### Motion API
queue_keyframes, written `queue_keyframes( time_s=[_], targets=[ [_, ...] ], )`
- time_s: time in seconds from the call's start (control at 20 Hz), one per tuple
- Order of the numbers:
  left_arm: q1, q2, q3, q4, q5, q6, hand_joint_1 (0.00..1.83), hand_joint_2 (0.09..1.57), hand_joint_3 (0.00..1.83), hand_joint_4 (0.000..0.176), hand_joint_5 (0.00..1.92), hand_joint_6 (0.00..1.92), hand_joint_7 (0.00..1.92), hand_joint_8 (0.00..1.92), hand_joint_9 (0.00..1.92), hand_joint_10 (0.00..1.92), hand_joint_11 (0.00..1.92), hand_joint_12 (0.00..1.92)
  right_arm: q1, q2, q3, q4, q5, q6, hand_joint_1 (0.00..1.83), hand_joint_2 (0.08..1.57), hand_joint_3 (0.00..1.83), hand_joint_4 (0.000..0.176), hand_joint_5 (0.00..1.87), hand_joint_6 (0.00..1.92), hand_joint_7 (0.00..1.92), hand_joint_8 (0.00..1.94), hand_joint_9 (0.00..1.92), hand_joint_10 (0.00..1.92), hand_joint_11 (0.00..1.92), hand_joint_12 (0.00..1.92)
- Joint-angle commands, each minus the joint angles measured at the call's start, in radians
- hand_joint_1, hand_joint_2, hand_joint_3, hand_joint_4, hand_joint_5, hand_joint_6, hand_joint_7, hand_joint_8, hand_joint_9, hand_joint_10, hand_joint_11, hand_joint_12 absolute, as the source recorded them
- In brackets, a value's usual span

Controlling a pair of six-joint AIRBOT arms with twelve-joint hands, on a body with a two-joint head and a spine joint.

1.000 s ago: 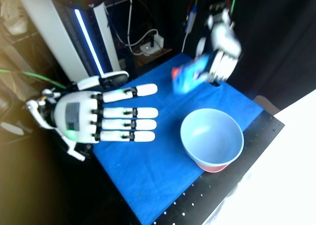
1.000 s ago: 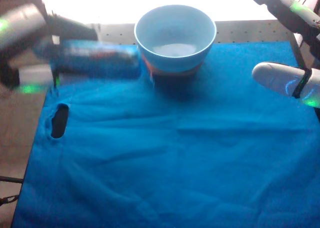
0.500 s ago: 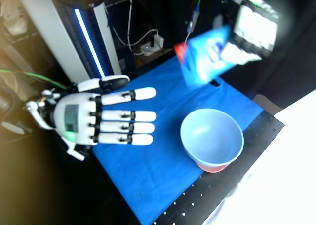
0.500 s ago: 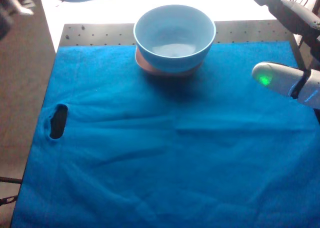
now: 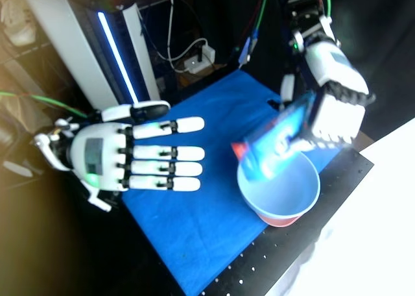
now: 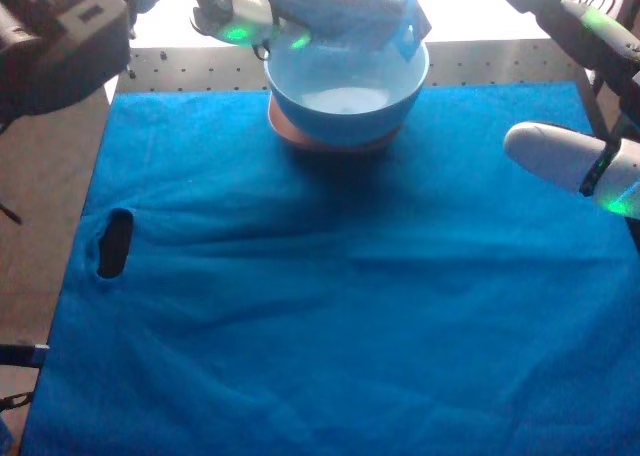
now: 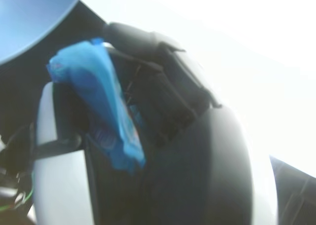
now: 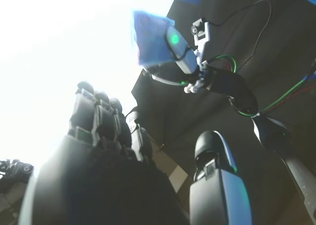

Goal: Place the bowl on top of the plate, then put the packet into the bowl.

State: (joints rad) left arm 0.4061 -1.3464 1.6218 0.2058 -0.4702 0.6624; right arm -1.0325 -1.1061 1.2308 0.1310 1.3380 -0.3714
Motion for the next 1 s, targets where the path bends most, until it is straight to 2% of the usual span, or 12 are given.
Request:
queue_keyframes(
  time_s=[0.0,0.05,0.15,0.25,0.35,0.45,0.55,0.7,0.75,0.8,0.85,0.95],
  targets=[
    [-0.017,-0.01,0.008,-0.022,-0.094,-0.005,0.93,1.04,0.0,0.009,0.58,0.4,0.68,0.24,0.65,0.68,0.4,1.37,0.008,-0.002,0.003,0.01,0.123,0.006,0.36,1.2,0.01,0.127,0.0,0.0,0.0,0.0,0.0,0.0,0.0,0.0],
    [-0.017,-0.017,0.015,-0.022,-0.083,-0.005,0.86,1.01,0.0,0.048,0.51,0.12,0.63,0.09,0.6,0.46,0.21,1.29,0.008,-0.003,0.003,0.01,0.123,0.006,0.36,1.2,0.01,0.123,0.0,0.0,0.0,0.0,0.0,0.0,0.0,0.0],
    [-0.016,-0.018,0.018,-0.022,-0.079,-0.005,0.8,0.98,0.0,0.111,0.41,0.0,0.52,0.0,0.55,0.1,0.08,1.06,0.007,-0.003,0.002,0.01,0.123,0.006,0.35,1.2,0.01,0.131,0.0,0.0,0.0,0.0,0.0,0.0,0.0,0.0],
    [-0.01,0.0,0.0,-0.022,-0.106,-0.005,0.73,0.97,0.0,0.132,0.33,0.0,0.39,0.0,0.43,0.01,0.0,1.0,0.001,-0.003,0.002,0.01,0.123,0.006,0.35,1.21,0.01,0.14,0.0,0.0,0.0,0.0,0.0,0.0,0.0,0.0],
    [0.004,0.031,-0.032,-0.021,-0.145,-0.005,0.74,0.95,0.0,0.173,0.24,0.0,0.3,0.0,0.39,0.0,0.0,0.98,-0.004,-0.003,0.002,0.01,0.123,0.006,0.34,1.21,0.01,0.142,0.0,0.0,0.0,0.0,0.0,0.0,0.0,0.0],
    [0.047,0.098,-0.097,-0.022,-0.221,-0.005,0.7,0.96,0.0,0.176,0.18,0.0,0.25,0.0,0.37,0.0,0.0,1.03,-0.01,0.002,-0.001,0.012,0.123,0.006,0.33,1.21,0.01,0.144,0.0,0.0,0.0,0.0,0.0,0.0,0.0,0.0],
    [0.111,0.162,-0.154,-0.051,-0.303,-0.004,0.72,0.94,0.0,0.176,0.19,0.0,0.22,0.0,0.28,0.0,0.0,0.78,-0.024,0.011,-0.006,0.018,0.124,0.006,0.31,1.21,0.0,0.149,0.0,0.0,0.0,0.0,0.0,0.0,0.0,0.0],
    [0.272,0.27,-0.251,-0.155,-0.461,-0.004,0.65,0.95,0.0,0.176,0.12,0.0,0.08,0.0,0.03,0.0,0.0,0.05,-0.072,0.023,-0.015,0.051,0.149,0.006,0.31,1.17,0.0,0.139,0.0,0.0,0.0,0.0,0.0,0.0,0.0,0.0],
    [0.332,0.302,-0.286,-0.191,-0.521,-0.004,0.61,0.93,0.0,0.176,0.09,0.0,0.06,0.0,0.01,0.0,0.0,0.01,-0.093,0.031,-0.023,0.069,0.164,0.006,0.32,1.16,0.0,0.137,0.0,0.0,0.0,0.0,0.0,0.0,0.0,0.0],
    [0.381,0.329,-0.315,-0.222,-0.57,-0.004,0.62,0.91,0.0,0.156,0.1,0.0,0.06,0.0,0.02,0.01,0.04,0.02,-0.109,0.04,-0.033,0.082,0.176,0.006,0.36,1.13,0.0,0.167,0.0,0.0,0.0,0.0,0.0,0.0,0.0,0.0],
    [0.442,0.362,-0.35,-0.261,-0.632,-0.004,0.7,0.89,0.0,0.118,0.12,0.0,0.08,0.0,0.03,0.0,0.06,0.05,-0.133,0.054,-0.048,0.101,0.196,0.006,0.39,1.11,0.0,0.175,0.0,0.0,0.0,0.0,0.0,0.0,0.0,0.0],
    [0.537,0.397,-0.4,-0.322,-0.731,-0.004,0.71,0.91,0.01,0.131,0.1,0.0,0.06,0.0,0.0,0.0,0.02,0.03,-0.197,0.087,-0.082,0.146,0.243,0.006,0.4,1.11,0.0,0.176,0.0,0.0,0.0,0.0,0.0,0.0,0.0,0.0]
  ],
)
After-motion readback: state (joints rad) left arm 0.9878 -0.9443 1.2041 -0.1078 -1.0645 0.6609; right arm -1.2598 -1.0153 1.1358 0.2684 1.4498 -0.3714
